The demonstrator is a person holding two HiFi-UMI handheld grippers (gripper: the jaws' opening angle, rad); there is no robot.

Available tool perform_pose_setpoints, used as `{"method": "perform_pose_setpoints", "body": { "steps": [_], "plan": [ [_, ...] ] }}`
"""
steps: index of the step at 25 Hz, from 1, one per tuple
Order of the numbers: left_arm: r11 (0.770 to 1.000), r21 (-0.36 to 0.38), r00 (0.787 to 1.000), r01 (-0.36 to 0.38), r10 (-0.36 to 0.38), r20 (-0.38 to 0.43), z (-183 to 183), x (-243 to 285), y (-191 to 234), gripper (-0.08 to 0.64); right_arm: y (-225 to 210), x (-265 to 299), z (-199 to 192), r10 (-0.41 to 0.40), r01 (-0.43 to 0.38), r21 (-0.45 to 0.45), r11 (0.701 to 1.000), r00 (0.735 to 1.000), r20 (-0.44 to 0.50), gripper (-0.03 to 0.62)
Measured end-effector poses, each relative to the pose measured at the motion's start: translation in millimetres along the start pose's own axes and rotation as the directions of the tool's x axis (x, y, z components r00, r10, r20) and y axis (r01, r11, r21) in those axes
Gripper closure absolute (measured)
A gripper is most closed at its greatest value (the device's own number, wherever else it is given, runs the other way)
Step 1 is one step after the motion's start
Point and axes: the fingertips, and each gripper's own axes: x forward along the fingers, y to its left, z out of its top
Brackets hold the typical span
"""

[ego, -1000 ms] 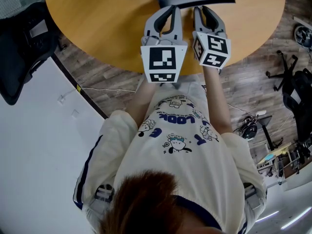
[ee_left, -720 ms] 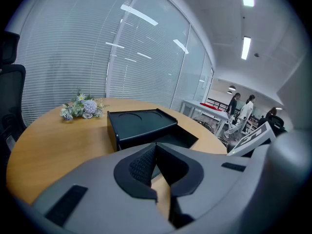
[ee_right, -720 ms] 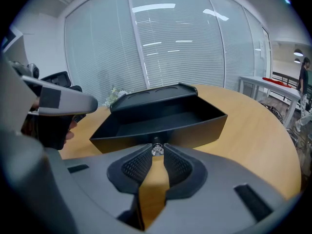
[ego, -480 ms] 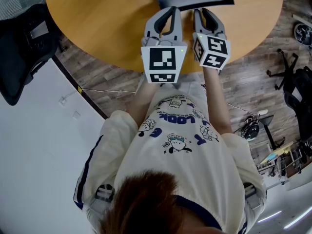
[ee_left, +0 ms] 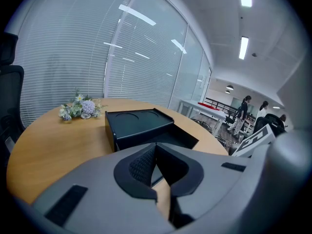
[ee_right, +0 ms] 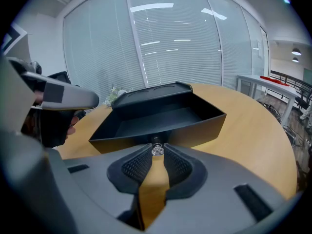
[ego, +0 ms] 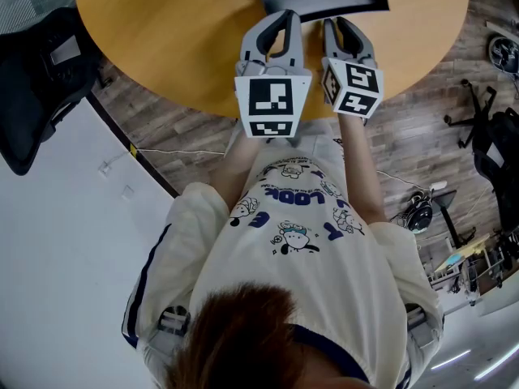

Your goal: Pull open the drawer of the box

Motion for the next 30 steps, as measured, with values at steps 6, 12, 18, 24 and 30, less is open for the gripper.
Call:
{"method": "perform_pose_setpoints", "body": {
  "steps": [6, 12, 18, 24, 30],
  "plan": [
    [1.0, 0.006, 1.0, 0.005, -0.005, 0.002, -0.4, -3.3, -4.1, 0.545, -2.7, -1.6, 0.5, -0.005, 0.005, 0.002, 1.0, 1.0, 0.018, 0.503],
    [1.0, 0.008, 1.0, 0.005, -0.004, -0.005, -4.0, -5.4, -1.3, 0.545, -1.5, 0.5, -0.9, -0.006, 0.006, 0.011, 1.0, 1.0, 0.024, 0.503],
    [1.0, 0.006, 1.0, 0.0, 0.0, -0.005, -3.8, -6.2, 0.7, 0.545, -2.6, 2.9, -1.8, -0.014, 0.014, 0.018, 1.0, 1.0, 0.021, 0.503],
    [1.0, 0.005, 1.0, -0.001, 0.001, 0.006, -0.1, -8.7, 1.2, 0.545, -1.9, -0.7, -0.3, -0.031, 0.03, 0.035, 0.999, 0.999, 0.027, 0.483],
    [1.0, 0.012, 1.0, 0.006, -0.006, 0.027, 8.8, -11.9, 0.0, 0.545, 1.8, -16.8, 9.7, -0.037, 0.033, 0.058, 0.998, 0.997, 0.063, 0.462]
  ]
}}
